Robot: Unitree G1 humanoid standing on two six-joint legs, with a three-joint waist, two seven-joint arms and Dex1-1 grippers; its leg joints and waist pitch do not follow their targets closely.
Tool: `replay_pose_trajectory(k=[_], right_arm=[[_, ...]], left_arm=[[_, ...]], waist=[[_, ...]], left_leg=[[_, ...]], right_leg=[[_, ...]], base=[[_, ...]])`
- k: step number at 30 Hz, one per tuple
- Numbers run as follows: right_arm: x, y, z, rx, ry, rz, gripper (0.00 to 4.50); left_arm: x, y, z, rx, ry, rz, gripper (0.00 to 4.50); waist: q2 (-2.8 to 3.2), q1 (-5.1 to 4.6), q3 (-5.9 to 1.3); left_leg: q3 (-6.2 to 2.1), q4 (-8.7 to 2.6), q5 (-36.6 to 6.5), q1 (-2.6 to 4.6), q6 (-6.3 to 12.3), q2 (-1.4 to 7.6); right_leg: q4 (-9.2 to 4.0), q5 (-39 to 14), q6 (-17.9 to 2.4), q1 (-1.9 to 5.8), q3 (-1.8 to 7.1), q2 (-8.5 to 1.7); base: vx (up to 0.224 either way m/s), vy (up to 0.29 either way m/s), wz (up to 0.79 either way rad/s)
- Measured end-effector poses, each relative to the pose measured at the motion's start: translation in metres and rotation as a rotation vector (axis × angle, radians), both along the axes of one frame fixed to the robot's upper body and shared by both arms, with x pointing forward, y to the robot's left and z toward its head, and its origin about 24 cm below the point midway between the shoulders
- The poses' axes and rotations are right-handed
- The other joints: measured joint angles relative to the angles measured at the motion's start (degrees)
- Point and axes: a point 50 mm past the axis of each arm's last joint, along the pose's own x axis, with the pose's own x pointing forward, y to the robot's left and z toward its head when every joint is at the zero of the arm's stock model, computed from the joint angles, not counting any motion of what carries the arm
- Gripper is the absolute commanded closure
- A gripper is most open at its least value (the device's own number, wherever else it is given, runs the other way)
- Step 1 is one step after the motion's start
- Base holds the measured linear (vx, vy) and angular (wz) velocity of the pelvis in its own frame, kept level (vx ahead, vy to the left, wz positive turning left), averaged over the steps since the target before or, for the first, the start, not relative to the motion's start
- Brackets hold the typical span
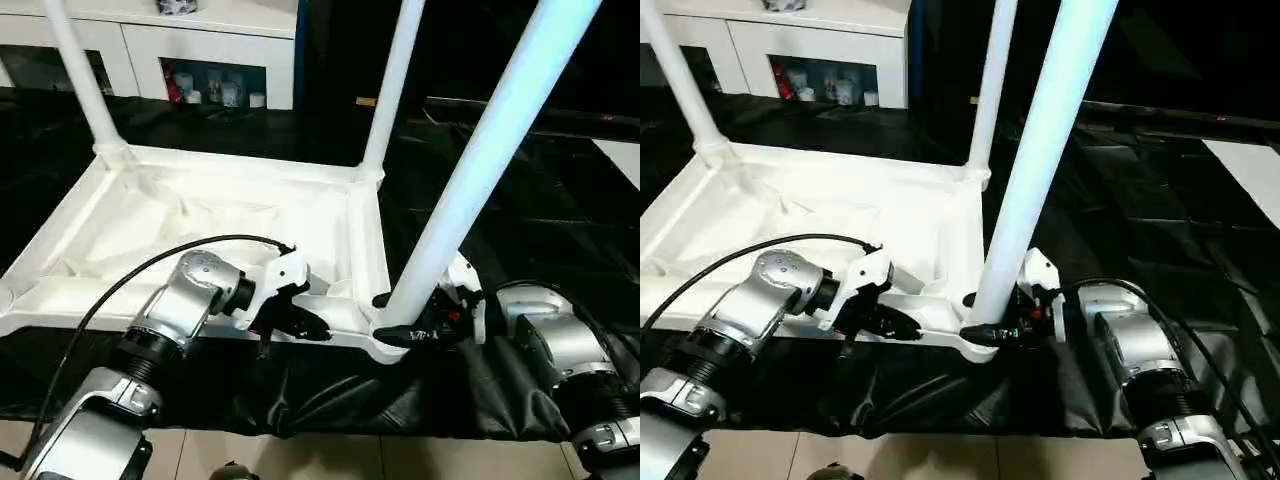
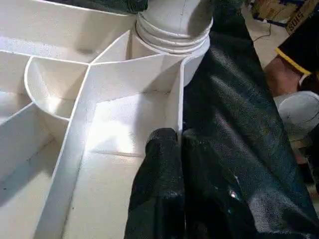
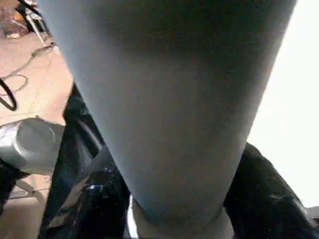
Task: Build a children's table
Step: Rotate leg to tighten
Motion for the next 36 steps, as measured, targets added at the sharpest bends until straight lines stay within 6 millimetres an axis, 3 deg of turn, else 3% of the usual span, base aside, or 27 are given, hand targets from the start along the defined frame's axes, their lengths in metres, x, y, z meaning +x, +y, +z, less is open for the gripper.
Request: replay_pose_trajectory(k=[8,13,15,19,21,26,33,36], right_arm=[[0.005,0.006,-0.005,0.019,-0.031,-0.164,2.46],[0.027,0.013,-0.016,0.049,-0.060,-0.564,2.54],[0.034,0.016,-0.019,0.055,-0.062,-0.716,2.54],[0.041,0.024,-0.022,0.062,-0.065,-0.867,2.54],[0.041,0.025,-0.022,0.075,-0.068,-0.885,1.99],[0.041,0.024,-0.021,0.098,-0.053,-0.861,1.41],[0.034,0.013,-0.017,0.039,-0.064,-0.614,1.36],[0.023,0.005,-0.013,-0.004,-0.059,-0.398,1.36]], left_arm=[[0.005,0.002,-0.003,0.002,-0.029,0.100,4.50],[0.018,-0.016,-0.007,0.004,-0.088,0.309,4.50],[0.020,-0.027,-0.010,-0.006,-0.094,0.382,4.50],[0.022,-0.037,-0.012,-0.008,-0.105,0.455,4.50],[0.022,-0.038,-0.012,-0.010,-0.107,0.458,4.50],[0.021,-0.039,-0.012,-0.011,-0.111,0.429,4.50],[0.017,-0.028,-0.007,-0.010,-0.114,0.287,4.50],[0.012,-0.016,-0.003,-0.007,-0.086,0.185,4.50]], waist=[[-0.04,-0.57,-0.03],[-0.22,-1.81,-0.02],[-0.12,-2.41,-0.01],[0.21,-3.17,-0.01],[0.33,-3.21,0.04],[0.49,-3.35,0.14],[0.46,-3.05,0.12],[0.39,-2.34,0.08]], left_leg=[[-0.01,-0.03,0.00,0.25,-0.02,-0.01],[-0.12,0.00,0.00,0.60,-0.02,-0.06],[-0.40,-0.05,0.00,0.60,-0.02,-0.06],[-0.53,-0.20,-0.02,0.79,0.00,-0.23],[-0.54,-0.23,-0.02,0.81,0.01,-0.44],[-0.54,-0.24,-0.05,0.80,0.07,-0.77],[-0.48,-0.71,-0.05,0.80,0.08,-0.76],[-0.33,-0.92,-0.05,0.82,0.07,-0.54]], right_leg=[[0.04,-0.07,0.15,0.14,0.00,0.00],[-0.41,-0.10,0.19,0.42,-0.22,-0.14],[-1.06,-0.10,0.19,0.61,-0.92,-0.44],[-1.88,-0.10,0.18,0.94,-1.17,-0.60],[-2.03,-0.10,0.18,0.96,-1.16,-0.77],[-2.06,-0.10,0.18,0.90,-0.88,-0.91],[-1.93,0.60,-0.18,0.75,-0.90,-0.89],[-1.82,1.03,-0.16,0.78,-0.93,-0.82]], base=[[0.000,0.000,0.00],[-0.012,0.001,-0.01],[0.000,0.000,0.00],[0.000,0.000,0.00],[0.000,0.000,0.00],[0.000,0.000,0.00],[0.014,-0.008,0.01],[0.048,-0.021,0.06]])
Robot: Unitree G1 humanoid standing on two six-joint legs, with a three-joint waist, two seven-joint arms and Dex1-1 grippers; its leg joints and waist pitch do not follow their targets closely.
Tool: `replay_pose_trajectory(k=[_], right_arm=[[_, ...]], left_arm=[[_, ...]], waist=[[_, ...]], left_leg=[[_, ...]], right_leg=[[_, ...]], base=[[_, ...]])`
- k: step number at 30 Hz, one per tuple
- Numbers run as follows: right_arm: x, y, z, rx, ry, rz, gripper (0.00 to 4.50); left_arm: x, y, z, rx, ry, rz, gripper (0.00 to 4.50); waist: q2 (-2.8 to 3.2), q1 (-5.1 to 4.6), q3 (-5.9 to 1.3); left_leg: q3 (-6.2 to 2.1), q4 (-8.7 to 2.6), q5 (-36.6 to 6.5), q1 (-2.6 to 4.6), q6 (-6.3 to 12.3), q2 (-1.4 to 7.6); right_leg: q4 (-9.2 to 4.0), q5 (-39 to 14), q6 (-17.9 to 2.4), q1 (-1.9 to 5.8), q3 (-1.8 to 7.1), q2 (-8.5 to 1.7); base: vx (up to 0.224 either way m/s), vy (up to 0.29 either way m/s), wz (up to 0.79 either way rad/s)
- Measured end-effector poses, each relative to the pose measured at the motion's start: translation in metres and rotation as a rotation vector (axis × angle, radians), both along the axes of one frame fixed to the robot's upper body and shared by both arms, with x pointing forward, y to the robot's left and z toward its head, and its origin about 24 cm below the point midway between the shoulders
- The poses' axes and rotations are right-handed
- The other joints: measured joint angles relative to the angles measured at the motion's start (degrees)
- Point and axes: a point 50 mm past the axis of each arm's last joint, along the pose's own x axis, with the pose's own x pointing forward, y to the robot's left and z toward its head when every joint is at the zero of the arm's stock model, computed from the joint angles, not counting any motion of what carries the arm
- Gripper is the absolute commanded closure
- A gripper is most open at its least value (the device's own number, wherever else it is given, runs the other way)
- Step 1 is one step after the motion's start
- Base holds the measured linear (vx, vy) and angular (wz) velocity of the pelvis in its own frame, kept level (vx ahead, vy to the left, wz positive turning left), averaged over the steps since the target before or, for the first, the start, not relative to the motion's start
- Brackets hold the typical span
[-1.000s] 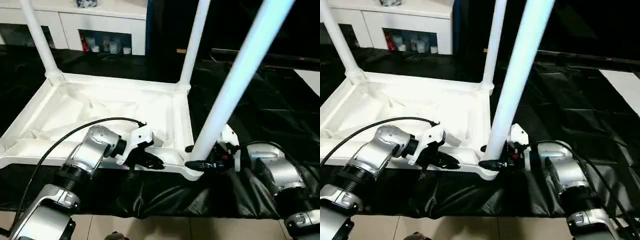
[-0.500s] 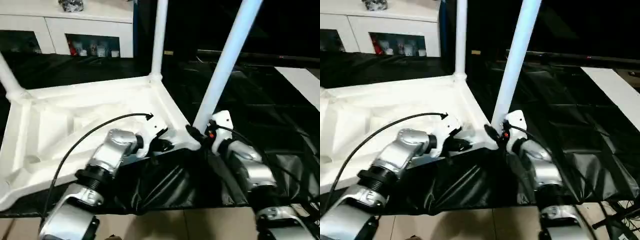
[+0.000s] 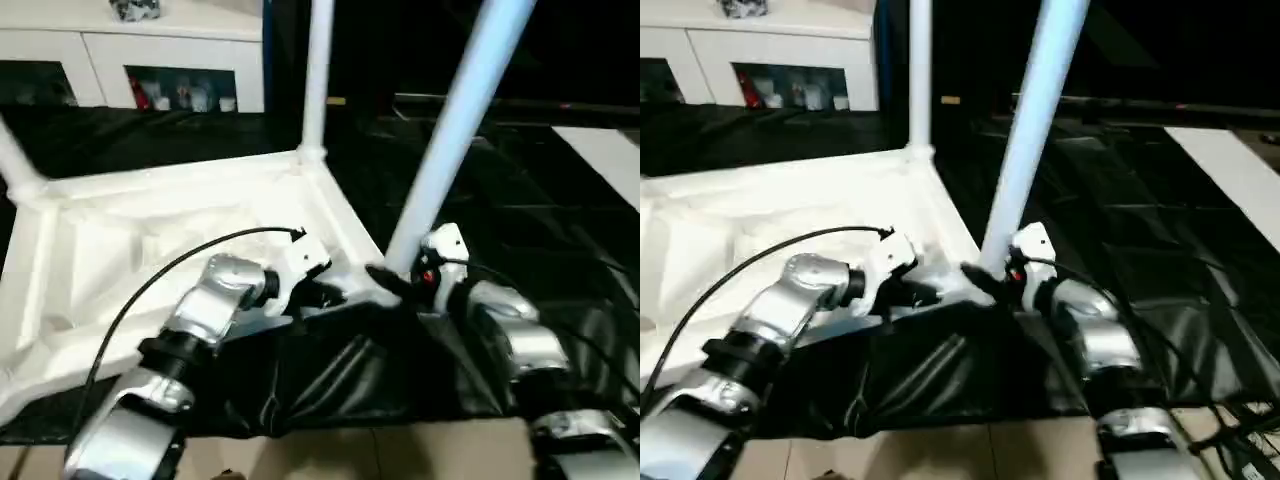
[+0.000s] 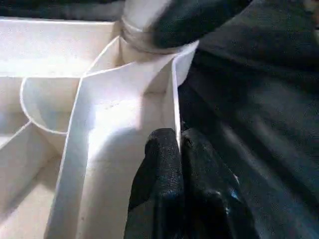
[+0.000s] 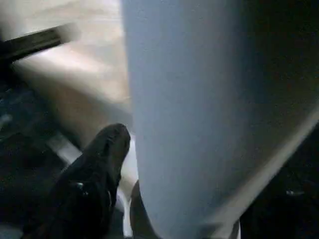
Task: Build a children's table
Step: Rotate leg to tighten
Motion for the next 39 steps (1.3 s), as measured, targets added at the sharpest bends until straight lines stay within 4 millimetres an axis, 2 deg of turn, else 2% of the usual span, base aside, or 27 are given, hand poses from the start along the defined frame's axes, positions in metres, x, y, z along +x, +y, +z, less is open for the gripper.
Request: replay_pose_trajectory(k=[3,5,7,10,24,28,29,30,33,35,38,39], right_arm=[[-0.009,-0.002,-0.002,-0.021,0.043,0.128,1.36],[-0.013,-0.005,-0.001,-0.040,0.055,0.203,1.68],[-0.015,-0.007,0.000,-0.051,0.063,0.251,1.68],[-0.016,-0.005,0.000,-0.052,0.070,0.274,1.80],[-0.022,0.000,-0.005,-0.016,0.093,0.267,1.83],[-0.017,0.003,-0.011,0.015,0.086,0.109,1.83],[-0.010,0.007,-0.017,0.058,0.086,-0.044,1.83],[-0.001,0.013,-0.019,0.087,0.077,-0.197,1.83],[0.009,0.015,-0.022,0.100,0.072,-0.418,1.84],[0.014,0.018,-0.022,0.093,0.063,-0.497,1.84],[0.014,0.021,-0.022,0.083,0.048,-0.523,1.84],[0.015,0.022,-0.022,0.083,0.037,-0.524,1.28]], left_arm=[[-0.003,0.009,0.004,0.011,0.016,-0.069,4.50],[-0.004,0.012,0.007,0.018,0.018,-0.107,4.50],[-0.006,0.013,0.008,0.024,0.027,-0.138,4.50],[-0.007,0.016,0.008,0.034,0.035,-0.154,4.50],[-0.007,0.018,0.006,0.039,0.047,-0.155,4.50],[-0.003,0.014,0.003,0.037,0.019,-0.063,4.50],[0.001,0.010,-0.001,0.034,0.005,0.025,4.50],[0.006,0.004,-0.001,0.037,-0.028,0.101,4.50],[0.006,-0.017,-0.006,0.007,-0.034,0.185,4.50],[0.006,-0.026,-0.008,0.000,-0.040,0.214,4.50],[0.006,-0.027,-0.008,0.001,-0.045,0.224,4.50],[0.006,-0.027,-0.008,0.001,-0.046,0.224,4.50]], waist=[[0.00,1.06,-0.01],[-0.05,1.33,-0.03],[-0.09,1.52,-0.06],[-0.09,1.66,-0.06],[-0.14,1.46,-0.10],[-0.41,1.12,-0.27],[-0.52,0.95,-0.34],[-0.52,0.38,-0.32],[-0.44,-0.64,-0.32],[-0.41,-1.00,-0.34],[-0.33,-1.02,-0.37],[-0.32,-1.03,-0.36]], left_leg=[[0.32,-0.07,0.16,-0.14,0.26,0.34],[0.44,-0.05,0.10,-0.27,0.35,0.34],[0.46,0.00,0.07,-0.33,0.39,0.37],[0.47,0.06,0.10,-0.27,0.32,0.43],[0.47,0.12,0.04,-0.10,-0.13,0.48],[0.45,0.13,0.03,0.12,-0.14,0.47],[0.44,0.07,0.03,0.31,-0.16,0.47],[0.40,0.27,0.07,0.25,-0.22,0.46],[0.20,0.26,0.07,0.14,-0.21,0.36],[0.22,0.22,0.06,0.12,-0.20,0.29],[0.22,0.20,0.06,0.12,-0.19,0.28],[0.22,0.16,0.06,0.13,-0.19,0.29]], right_leg=[[0.28,-0.37,0.12,-0.23,-0.06,0.12],[0.70,-0.67,-0.29,-0.52,-0.02,0.10],[0.90,-0.78,-0.32,-0.66,-0.01,0.10],[1.05,-0.80,-0.30,-0.68,-0.01,0.11],[1.20,-0.80,-0.23,-0.52,0.00,0.11],[1.19,-0.82,-0.19,-0.25,0.00,0.09],[1.13,-0.95,0.03,-0.10,0.00,0.08],[1.17,-0.95,0.04,-0.20,-0.02,0.06],[0.52,-0.97,0.07,-0.15,-0.15,0.00],[0.25,-0.97,0.07,-0.12,-0.08,0.00],[0.23,-0.96,0.07,-0.11,-0.08,0.01],[0.23,-0.96,0.07,-0.12,-0.08,0.01]], base=[[0.068,-0.030,0.05],[0.028,-0.011,0.00],[0.000,0.000,0.00],[0.000,0.000,0.00],[0.000,0.000,0.00],[0.000,0.000,0.00],[0.000,0.000,0.00],[-0.054,0.011,-0.05],[-0.035,0.014,-0.07],[0.000,0.000,0.00],[0.000,0.000,0.00],[0.000,0.000,0.00]])
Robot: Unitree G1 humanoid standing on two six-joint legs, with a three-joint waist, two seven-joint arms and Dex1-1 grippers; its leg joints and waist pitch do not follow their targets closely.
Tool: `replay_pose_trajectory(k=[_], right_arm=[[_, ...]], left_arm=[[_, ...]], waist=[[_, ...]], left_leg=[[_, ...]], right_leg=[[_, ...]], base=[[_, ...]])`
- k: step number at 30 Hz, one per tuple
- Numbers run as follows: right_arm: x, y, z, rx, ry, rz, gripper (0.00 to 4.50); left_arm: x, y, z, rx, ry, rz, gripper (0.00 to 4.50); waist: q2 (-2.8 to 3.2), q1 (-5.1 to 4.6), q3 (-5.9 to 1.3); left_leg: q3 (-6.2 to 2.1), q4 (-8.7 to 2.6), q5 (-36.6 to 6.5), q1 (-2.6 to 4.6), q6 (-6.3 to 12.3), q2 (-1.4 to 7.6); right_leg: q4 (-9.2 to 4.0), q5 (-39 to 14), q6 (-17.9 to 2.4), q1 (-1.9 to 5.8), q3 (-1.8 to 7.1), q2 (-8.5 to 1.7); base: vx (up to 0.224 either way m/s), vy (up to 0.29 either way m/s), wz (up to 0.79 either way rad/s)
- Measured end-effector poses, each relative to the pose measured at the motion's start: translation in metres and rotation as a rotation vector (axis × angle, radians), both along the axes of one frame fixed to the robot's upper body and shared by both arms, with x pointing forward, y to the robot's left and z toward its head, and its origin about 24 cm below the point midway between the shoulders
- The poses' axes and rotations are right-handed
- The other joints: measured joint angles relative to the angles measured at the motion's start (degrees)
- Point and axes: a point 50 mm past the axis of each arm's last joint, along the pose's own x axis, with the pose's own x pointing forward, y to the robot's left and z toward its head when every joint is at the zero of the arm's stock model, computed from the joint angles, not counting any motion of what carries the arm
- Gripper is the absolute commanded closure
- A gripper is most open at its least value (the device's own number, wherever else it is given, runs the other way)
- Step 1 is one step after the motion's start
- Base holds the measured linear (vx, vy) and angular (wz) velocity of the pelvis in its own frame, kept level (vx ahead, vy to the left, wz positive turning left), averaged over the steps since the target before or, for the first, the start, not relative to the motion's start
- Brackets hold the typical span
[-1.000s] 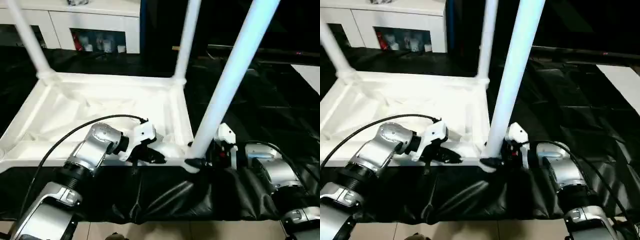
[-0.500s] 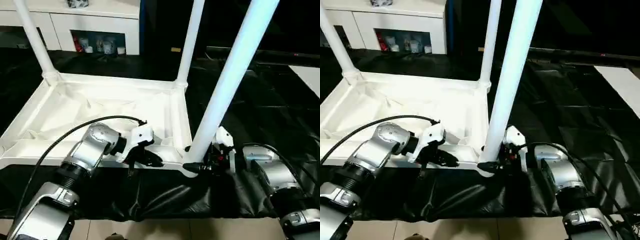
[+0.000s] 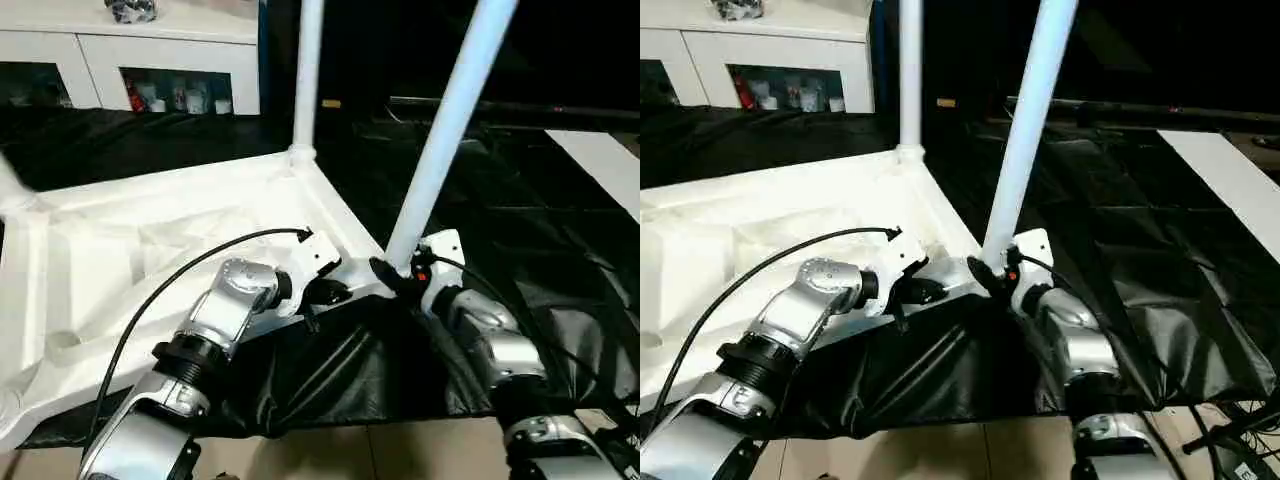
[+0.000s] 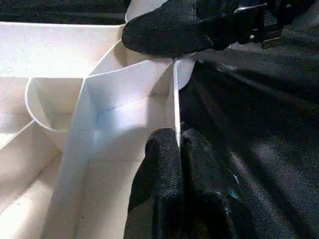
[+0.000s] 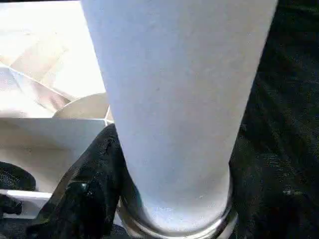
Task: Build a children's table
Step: Rotate leg to tighten
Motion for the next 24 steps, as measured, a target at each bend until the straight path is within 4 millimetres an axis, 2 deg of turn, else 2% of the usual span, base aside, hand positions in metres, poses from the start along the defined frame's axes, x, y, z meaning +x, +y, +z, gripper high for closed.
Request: replay_pose_trajectory(k=[6,10,14,19,22,24], right_arm=[[0.000,0.004,0.001,0.001,-0.011,0.010,0.68],[-0.003,0.004,0.003,-0.010,-0.017,0.095,0.39],[-0.013,-0.001,0.006,-0.060,-0.019,0.328,0.39],[-0.023,-0.012,0.014,-0.113,-0.007,0.596,0.39],[-0.027,-0.019,0.018,-0.131,0.012,0.697,0.39],[-0.031,-0.023,0.021,-0.145,0.028,0.770,0.72]], left_arm=[[0.001,0.003,0.001,0.018,-0.027,-0.019,4.50],[0.000,0.010,0.003,0.038,-0.046,-0.066,4.50],[-0.005,0.028,0.008,0.052,-0.029,-0.176,4.50],[-0.010,0.040,0.013,0.052,0.019,-0.287,4.50],[-0.012,0.041,0.013,0.045,0.041,-0.323,4.50],[-0.014,0.043,0.013,0.039,0.062,-0.350,4.50]], waist=[[-0.02,-0.07,0.01],[-0.03,-0.29,0.02],[-0.03,0.05,0.02],[-0.04,0.61,-0.02],[-0.10,1.05,-0.05],[-0.10,1.66,-0.05]], left_leg=[[-0.01,-0.14,0.00,-0.02,0.00,0.02],[-0.01,-0.15,0.00,-0.06,0.00,0.04],[0.04,-0.18,0.00,-0.10,0.00,0.06],[0.11,-0.29,-0.06,-0.18,0.06,0.10],[0.14,-0.39,-0.09,-0.20,0.18,0.10],[0.19,-0.41,0.01,-0.19,0.36,0.14]], right_leg=[[0.00,0.01,0.02,-0.08,-0.02,0.03],[0.01,0.04,0.01,-0.14,-0.02,0.05],[0.03,0.51,0.01,-0.16,0.01,0.06],[0.07,0.57,0.01,-0.15,0.03,0.06],[0.08,0.36,-0.02,-0.17,0.04,0.06],[0.13,0.31,-0.07,-0.21,0.03,0.07]], base=[[0.000,0.000,0.00],[0.000,0.000,0.00],[0.000,0.000,0.00],[0.021,-0.001,0.02],[0.036,-0.002,0.01],[0.000,0.000,0.00]])
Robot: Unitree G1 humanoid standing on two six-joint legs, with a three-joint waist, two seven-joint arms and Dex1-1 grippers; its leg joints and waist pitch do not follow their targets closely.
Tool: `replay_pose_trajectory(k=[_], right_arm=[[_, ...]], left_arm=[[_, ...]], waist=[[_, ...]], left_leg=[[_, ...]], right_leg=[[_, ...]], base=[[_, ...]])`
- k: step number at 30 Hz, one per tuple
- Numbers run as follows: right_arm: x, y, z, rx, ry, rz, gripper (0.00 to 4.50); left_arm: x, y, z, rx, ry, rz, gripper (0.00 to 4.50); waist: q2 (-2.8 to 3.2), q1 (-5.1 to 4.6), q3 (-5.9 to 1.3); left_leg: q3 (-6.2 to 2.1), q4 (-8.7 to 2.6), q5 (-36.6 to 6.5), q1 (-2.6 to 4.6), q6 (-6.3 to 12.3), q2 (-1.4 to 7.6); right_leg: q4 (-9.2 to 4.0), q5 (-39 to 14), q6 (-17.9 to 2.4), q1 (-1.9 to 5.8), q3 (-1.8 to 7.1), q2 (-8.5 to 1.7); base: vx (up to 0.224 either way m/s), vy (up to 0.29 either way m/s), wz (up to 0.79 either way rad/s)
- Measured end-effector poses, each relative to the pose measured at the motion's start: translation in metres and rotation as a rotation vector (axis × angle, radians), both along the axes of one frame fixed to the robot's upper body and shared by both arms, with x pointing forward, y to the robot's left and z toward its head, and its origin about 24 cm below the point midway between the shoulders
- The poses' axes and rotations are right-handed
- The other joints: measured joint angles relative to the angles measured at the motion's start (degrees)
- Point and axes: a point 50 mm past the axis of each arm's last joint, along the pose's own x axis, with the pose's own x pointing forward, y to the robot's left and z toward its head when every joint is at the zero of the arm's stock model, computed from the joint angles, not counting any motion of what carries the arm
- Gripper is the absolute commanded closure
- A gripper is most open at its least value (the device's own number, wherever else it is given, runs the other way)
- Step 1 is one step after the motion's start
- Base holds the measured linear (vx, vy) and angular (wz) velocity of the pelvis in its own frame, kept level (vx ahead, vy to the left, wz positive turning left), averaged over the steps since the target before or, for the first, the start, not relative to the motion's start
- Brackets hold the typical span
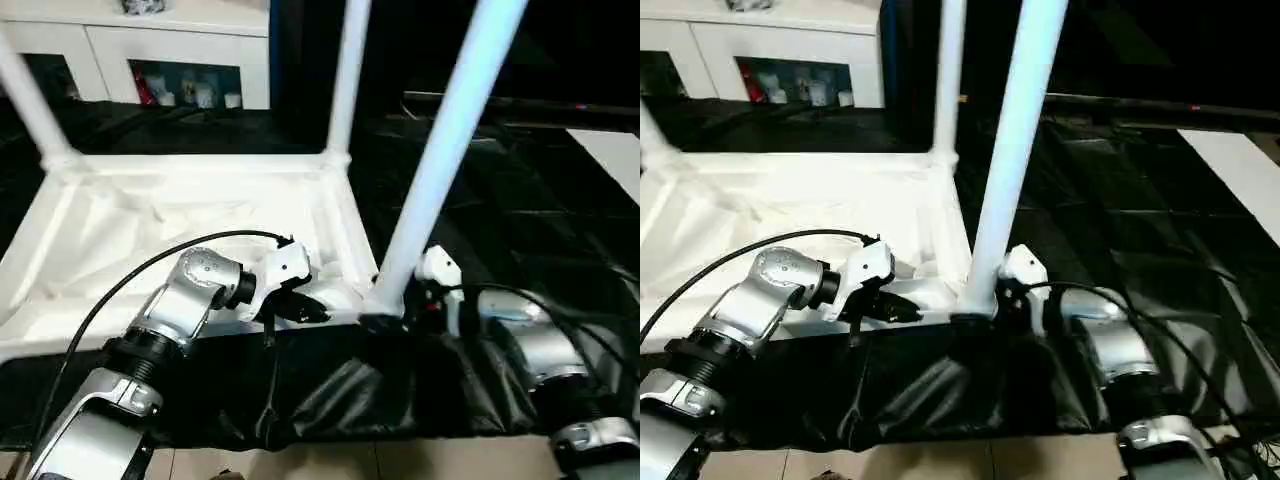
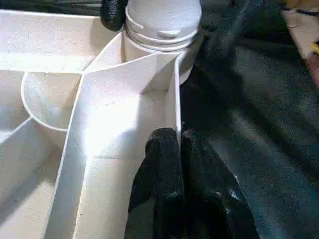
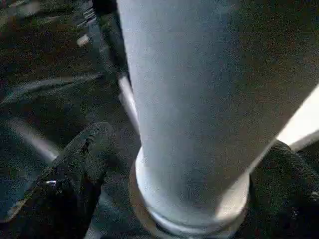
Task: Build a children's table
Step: Rotate leg to tighten
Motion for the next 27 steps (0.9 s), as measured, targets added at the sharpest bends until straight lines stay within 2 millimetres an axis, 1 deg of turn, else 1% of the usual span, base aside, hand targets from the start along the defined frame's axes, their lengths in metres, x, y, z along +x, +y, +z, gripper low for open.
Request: replay_pose_trajectory(k=[1,3,4,5,6,9,11,14,18,20,21,22,23,27], right_arm=[[-0.002,-0.002,0.001,-0.004,0.013,0.029,0.72],[-0.004,-0.003,0.001,-0.003,0.032,0.062,0.75],[-0.005,-0.002,0.001,0.013,0.049,0.083,1.00],[-0.006,-0.001,0.001,0.025,0.062,0.093,1.00],[-0.006,0.000,0.001,0.034,0.072,0.100,1.15],[-0.008,0.002,0.000,0.042,0.086,0.116,1.24],[-0.008,0.003,0.000,0.044,0.088,0.120,1.56],[-0.008,0.004,0.000,0.045,0.092,0.121,1.76],[-0.009,0.004,0.000,0.045,0.090,0.118,1.84],[-0.008,0.003,-0.003,0.047,0.077,0.060,1.86],[-0.004,0.002,-0.005,0.055,0.066,-0.010,1.86],[0.002,0.004,-0.008,0.067,0.046,-0.108,1.86],[0.010,0.006,-0.011,0.085,0.032,-0.235,1.87],[0.024,0.010,-0.016,0.116,0.016,-0.515,1.87]], left_arm=[[-0.001,0.001,0.000,-0.001,0.012,-0.013,4.50],[-0.002,0.004,0.001,-0.001,0.028,-0.032,4.50],[-0.003,0.005,0.001,0.001,0.039,-0.045,4.50],[-0.003,0.006,0.001,0.002,0.044,-0.051,4.50],[-0.004,0.006,0.000,0.004,0.050,-0.056,4.50],[-0.005,0.007,-0.001,0.003,0.066,-0.070,4.50],[-0.005,0.008,-0.001,0.000,0.073,-0.070,4.50],[-0.005,0.008,-0.001,-0.001,0.075,-0.076,4.50],[-0.005,0.008,-0.001,-0.004,0.070,-0.080,4.50],[-0.002,0.007,-0.003,-0.014,0.061,-0.042,4.50],[0.002,0.005,-0.003,-0.011,0.042,-0.005,4.50],[0.007,0.002,-0.004,-0.006,0.010,0.051,4.50],[0.013,-0.003,-0.004,-0.002,-0.025,0.117,4.50],[0.020,-0.021,-0.008,-0.016,-0.066,0.243,4.50]], waist=[[-0.06,0.28,0.02],[-0.12,0.51,0.02],[-0.16,0.62,0.03],[-0.16,0.65,0.04],[-0.17,0.69,0.04],[-0.17,0.73,0.04],[-0.16,0.70,0.03],[-0.14,0.66,0.02],[-0.12,0.68,0.01],[-0.11,0.74,0.00],[-0.15,0.69,-0.02],[-0.18,0.41,-0.04],[-0.17,0.17,-0.04],[-0.13,-0.62,-0.01]], left_leg=[[0.02,0.00,0.01,0.00,0.00,0.02],[0.03,0.04,0.01,0.02,-0.02,0.04],[0.05,0.08,-0.04,0.05,-0.14,0.07],[0.06,0.09,-0.11,0.06,-0.34,0.09],[0.06,0.12,-0.10,0.08,-0.36,0.10],[0.06,0.13,-0.09,0.08,-0.39,0.10],[0.06,0.13,-0.08,0.09,-0.40,0.10],[0.06,0.13,-0.08,0.10,-0.40,0.10],[0.06,0.12,-0.08,0.09,-0.40,0.10],[0.06,0.13,-0.08,0.18,-0.40,0.10],[0.05,0.13,-0.08,0.23,-0.41,0.10],[0.04,0.15,-0.07,0.27,-0.44,0.09],[0.04,0.16,-0.07,0.27,-0.44,0.07],[0.01,0.25,-0.06,0.24,-0.44,-0.01]], right_leg=[[0.08,-0.03,-0.03,-0.03,0.00,0.00],[0.30,-0.10,-0.06,-0.08,0.00,0.00],[0.41,-0.14,-0.03,-0.08,0.01,-0.01],[0.46,-0.14,-0.03,-0.08,0.01,-0.01],[0.52,-0.14,-0.02,-0.07,0.01,-0.01],[0.54,-0.14,-0.02,-0.04,0.02,-0.01],[0.55,-0.14,-0.02,-0.02,0.02,-0.01],[0.54,-0.14,-0.02,-0.02,0.02,-0.01],[0.54,-0.15,-0.01,-0.01,0.02,-0.01],[0.55,-0.15,-0.01,0.09,0.02,-0.02],[0.55,-0.13,-0.04,0.14,0.03,-0.02],[0.55,-0.09,-0.09,0.18,0.03,-0.02],[0.51,-0.20,0.09,0.17,0.04,-0.04],[0.33,-0.23,0.13,0.16,0.05,-0.11]], base=[[0.000,0.000,0.00],[0.000,0.000,0.00],[0.000,0.000,0.00],[0.000,0.000,0.00],[0.000,0.000,0.00],[0.000,0.000,0.00],[0.000,0.000,0.00],[0.000,0.000,0.00],[0.000,0.000,0.00],[0.000,0.000,0.00],[0.000,0.000,0.00],[-0.058,-0.003,0.03],[-0.050,-0.002,0.02],[-0.015,0.002,-0.01]])
